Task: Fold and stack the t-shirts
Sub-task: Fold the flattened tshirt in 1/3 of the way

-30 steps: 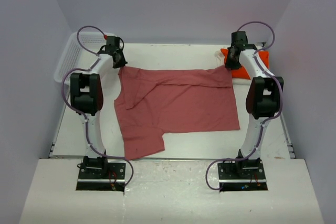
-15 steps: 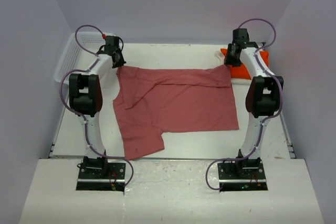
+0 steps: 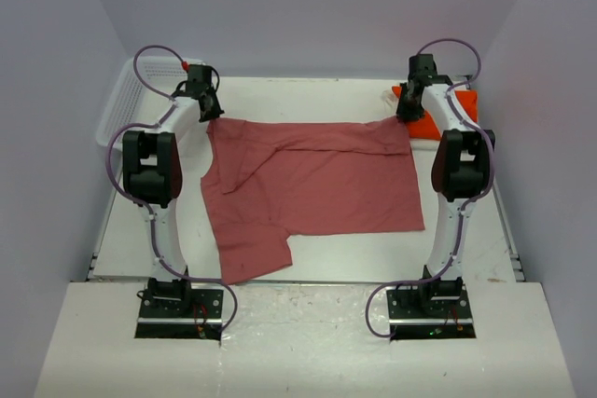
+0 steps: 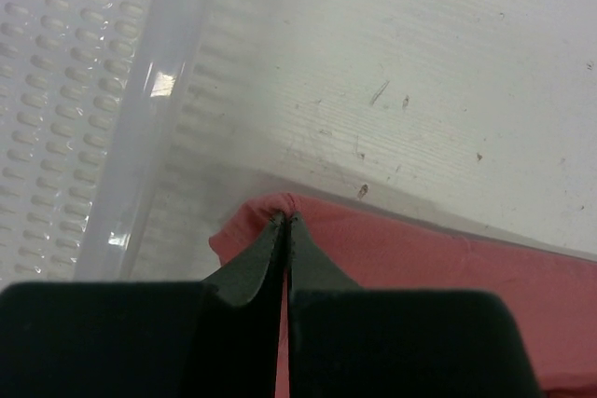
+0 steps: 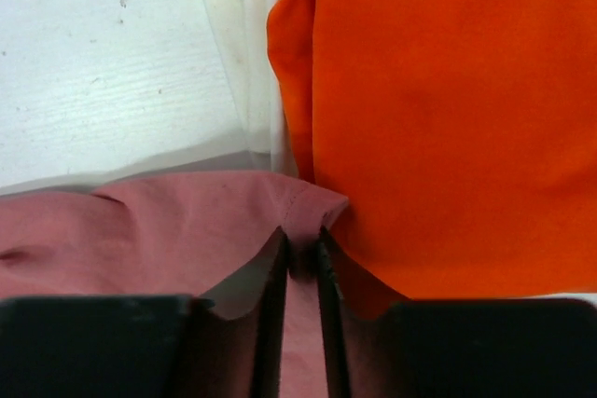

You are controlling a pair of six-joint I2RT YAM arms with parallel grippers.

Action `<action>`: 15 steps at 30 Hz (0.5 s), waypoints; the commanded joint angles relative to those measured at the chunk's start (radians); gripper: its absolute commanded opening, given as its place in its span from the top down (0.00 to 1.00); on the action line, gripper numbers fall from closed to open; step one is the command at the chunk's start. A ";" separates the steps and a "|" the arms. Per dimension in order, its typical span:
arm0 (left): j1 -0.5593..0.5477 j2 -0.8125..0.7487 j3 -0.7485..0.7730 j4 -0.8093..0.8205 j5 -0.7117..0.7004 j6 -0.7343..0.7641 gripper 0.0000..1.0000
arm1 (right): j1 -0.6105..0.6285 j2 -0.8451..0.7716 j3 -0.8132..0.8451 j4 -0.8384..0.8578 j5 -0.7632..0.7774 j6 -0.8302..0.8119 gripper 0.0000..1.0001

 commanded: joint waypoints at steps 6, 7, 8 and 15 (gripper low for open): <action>0.002 -0.069 -0.020 0.038 -0.039 0.030 1.00 | -0.005 0.020 0.089 0.020 0.041 -0.033 1.00; 0.000 -0.071 -0.021 0.038 -0.045 0.030 1.00 | -0.004 0.013 0.086 0.028 0.049 -0.033 1.00; 0.000 -0.072 -0.026 0.038 -0.059 0.030 1.00 | -0.005 0.010 0.080 0.035 0.062 -0.033 1.00; 0.006 -0.076 -0.039 0.031 -0.129 0.035 1.00 | -0.010 0.013 0.097 0.031 0.085 -0.039 1.00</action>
